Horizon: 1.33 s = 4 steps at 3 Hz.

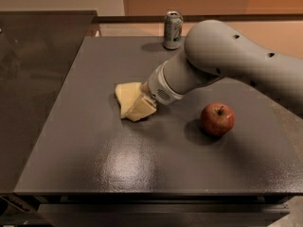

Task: Move sponge near 7up can

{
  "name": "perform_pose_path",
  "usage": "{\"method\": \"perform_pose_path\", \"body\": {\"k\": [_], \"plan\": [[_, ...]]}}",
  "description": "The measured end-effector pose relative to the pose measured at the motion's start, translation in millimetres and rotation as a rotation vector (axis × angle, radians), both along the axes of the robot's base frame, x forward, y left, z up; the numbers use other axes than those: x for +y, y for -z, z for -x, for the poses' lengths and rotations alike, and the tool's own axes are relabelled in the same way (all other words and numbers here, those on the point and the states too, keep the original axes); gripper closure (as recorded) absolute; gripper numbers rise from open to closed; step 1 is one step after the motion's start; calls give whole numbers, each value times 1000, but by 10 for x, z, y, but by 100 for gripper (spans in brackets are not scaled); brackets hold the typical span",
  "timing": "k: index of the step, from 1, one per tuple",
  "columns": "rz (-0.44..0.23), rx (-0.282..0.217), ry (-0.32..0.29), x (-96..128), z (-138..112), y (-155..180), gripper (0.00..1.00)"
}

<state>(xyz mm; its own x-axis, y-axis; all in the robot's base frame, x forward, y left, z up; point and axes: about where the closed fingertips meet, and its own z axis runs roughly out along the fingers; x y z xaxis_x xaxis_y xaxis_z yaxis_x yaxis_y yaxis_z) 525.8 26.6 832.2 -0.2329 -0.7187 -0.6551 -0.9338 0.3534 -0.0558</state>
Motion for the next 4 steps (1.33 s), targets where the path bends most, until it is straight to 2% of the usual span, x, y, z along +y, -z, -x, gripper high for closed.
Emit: {"method": "perform_pose_path", "body": {"k": [1, 2, 4], "plan": [[0, 0, 13, -45, -37, 14, 87], [-9, -13, 65, -230, -144, -117, 100], [-9, -16, 214, -920, -568, -424, 100]]}}
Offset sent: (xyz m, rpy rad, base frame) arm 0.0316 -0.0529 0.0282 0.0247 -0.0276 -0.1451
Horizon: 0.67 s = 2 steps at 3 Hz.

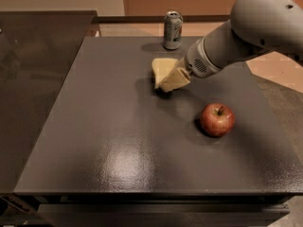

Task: Move sponge near 7up can

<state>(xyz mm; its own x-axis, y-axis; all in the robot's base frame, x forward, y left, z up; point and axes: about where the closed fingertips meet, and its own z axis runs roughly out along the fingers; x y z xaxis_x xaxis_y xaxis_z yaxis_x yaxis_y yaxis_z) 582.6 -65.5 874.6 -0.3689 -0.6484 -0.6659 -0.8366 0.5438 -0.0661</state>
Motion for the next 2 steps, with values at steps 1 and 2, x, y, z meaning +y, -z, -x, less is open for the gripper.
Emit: {"method": "perform_pose_path", "body": {"k": [1, 2], "plan": [[7, 22, 65, -329, -276, 4, 100], [5, 41, 124, -611, -557, 54, 100]]}}
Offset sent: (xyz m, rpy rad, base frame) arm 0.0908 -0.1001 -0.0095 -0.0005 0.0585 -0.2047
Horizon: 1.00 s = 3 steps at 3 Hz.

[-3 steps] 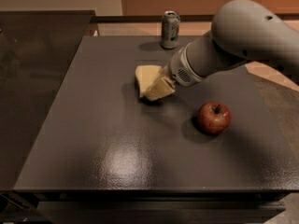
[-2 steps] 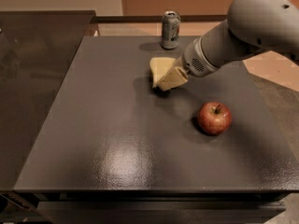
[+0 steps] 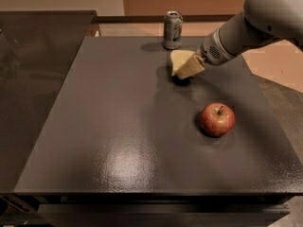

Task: Move sponge near 7up can

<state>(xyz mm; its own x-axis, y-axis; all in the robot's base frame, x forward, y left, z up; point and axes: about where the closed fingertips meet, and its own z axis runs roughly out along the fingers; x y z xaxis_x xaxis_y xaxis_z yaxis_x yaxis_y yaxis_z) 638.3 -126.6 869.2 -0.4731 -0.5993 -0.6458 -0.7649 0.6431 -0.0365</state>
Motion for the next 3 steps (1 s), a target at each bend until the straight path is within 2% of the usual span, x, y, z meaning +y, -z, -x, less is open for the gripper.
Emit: {"method": "perform_pose_path", "body": {"k": [1, 3], "plan": [[5, -3, 45, -172, -262, 38, 84], [9, -28, 92, -292, -692, 63, 37]]}}
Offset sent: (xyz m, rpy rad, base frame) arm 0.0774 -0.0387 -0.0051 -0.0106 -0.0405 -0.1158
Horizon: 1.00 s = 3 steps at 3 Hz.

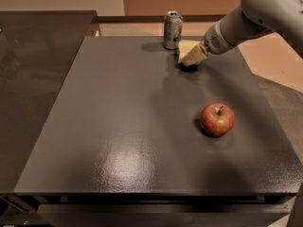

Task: Move sponge near 7up can

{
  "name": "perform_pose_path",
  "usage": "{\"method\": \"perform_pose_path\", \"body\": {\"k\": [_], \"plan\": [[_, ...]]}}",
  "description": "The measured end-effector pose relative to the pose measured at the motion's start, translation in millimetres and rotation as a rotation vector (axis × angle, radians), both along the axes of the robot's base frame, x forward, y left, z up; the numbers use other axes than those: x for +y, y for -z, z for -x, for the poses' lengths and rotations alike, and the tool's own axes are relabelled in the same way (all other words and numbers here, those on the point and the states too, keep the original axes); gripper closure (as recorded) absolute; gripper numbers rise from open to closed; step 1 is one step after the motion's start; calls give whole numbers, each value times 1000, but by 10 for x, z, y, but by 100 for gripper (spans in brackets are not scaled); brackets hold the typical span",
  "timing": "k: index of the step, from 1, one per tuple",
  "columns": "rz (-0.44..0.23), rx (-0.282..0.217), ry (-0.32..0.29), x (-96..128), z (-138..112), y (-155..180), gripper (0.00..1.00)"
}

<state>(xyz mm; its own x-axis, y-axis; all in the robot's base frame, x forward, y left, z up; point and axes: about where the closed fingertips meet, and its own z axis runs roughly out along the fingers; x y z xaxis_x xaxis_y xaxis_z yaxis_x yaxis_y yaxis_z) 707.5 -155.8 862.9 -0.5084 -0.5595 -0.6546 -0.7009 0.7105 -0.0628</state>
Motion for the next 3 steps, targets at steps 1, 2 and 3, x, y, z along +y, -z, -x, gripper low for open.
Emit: {"method": "perform_pose_path", "body": {"k": [1, 2, 3], "plan": [[-1, 1, -3, 17, -4, 11, 14], [-1, 4, -6, 37, -7, 30, 0], [-1, 5, -6, 38, -7, 30, 0]]}}
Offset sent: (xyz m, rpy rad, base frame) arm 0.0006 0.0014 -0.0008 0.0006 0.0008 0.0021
